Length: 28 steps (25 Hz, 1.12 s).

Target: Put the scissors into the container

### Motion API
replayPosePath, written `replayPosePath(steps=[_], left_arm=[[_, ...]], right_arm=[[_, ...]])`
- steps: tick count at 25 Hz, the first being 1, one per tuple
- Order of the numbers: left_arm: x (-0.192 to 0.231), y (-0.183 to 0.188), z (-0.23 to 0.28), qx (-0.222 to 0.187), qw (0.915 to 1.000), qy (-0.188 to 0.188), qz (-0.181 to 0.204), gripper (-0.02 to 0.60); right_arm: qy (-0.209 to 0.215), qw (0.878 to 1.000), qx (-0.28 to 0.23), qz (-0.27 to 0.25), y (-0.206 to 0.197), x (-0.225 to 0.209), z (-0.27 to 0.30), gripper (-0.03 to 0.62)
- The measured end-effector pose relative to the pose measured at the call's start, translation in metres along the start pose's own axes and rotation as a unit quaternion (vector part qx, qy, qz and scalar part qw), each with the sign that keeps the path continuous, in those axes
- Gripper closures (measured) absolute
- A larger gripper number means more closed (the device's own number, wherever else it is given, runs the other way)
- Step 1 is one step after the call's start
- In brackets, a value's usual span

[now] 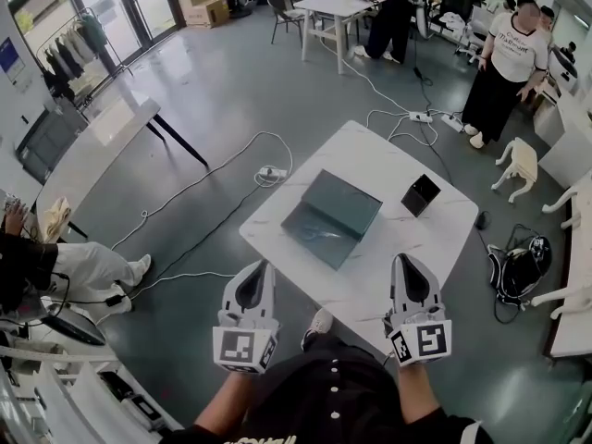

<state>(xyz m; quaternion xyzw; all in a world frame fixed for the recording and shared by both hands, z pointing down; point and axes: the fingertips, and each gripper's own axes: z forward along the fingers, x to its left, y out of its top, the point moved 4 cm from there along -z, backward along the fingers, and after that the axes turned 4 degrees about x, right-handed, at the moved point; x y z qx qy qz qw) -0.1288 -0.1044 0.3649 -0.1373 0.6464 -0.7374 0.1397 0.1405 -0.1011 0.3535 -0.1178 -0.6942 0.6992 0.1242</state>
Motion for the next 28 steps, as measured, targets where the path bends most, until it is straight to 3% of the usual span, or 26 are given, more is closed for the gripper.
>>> replayPosePath(steps=[28], left_arm=[[0.005,-0.004,0.009,0.009,0.9999,-0.006,-0.002,0.557]], right_arm=[[0.026,0.999,-0.001,-0.023,0.002,0.012,0.01,0.581]])
